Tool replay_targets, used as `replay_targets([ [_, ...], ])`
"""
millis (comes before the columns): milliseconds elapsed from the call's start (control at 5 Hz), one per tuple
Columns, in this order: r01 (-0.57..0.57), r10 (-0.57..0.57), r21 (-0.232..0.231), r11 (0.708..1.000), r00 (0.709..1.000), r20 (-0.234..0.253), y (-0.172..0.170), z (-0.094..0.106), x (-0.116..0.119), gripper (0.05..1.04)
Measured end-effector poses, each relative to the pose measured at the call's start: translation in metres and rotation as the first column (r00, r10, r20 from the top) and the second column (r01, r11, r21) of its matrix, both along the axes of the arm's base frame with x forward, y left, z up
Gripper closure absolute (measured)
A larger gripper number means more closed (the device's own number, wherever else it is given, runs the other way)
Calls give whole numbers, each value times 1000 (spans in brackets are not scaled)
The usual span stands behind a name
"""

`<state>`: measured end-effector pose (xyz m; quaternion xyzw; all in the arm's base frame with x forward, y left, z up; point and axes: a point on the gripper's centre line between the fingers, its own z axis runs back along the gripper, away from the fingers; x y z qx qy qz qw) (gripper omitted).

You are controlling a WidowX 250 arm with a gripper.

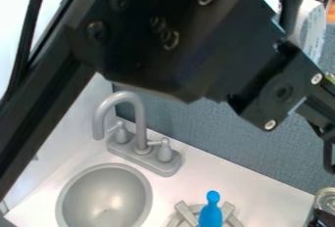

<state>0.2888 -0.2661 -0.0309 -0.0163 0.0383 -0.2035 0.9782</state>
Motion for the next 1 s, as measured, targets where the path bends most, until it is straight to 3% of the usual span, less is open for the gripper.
replay_targets([
  [400,-29,28,-36,999,1000,-11,0,4,-7,144],
  [600,-50,52,-65,997,998,25,6,32,-15,73],
  [800,-58,62,-71,996,996,58,14,62,-31,79],
  [1000,-39,41,-53,998,998,43,19,72,-39,81],
])
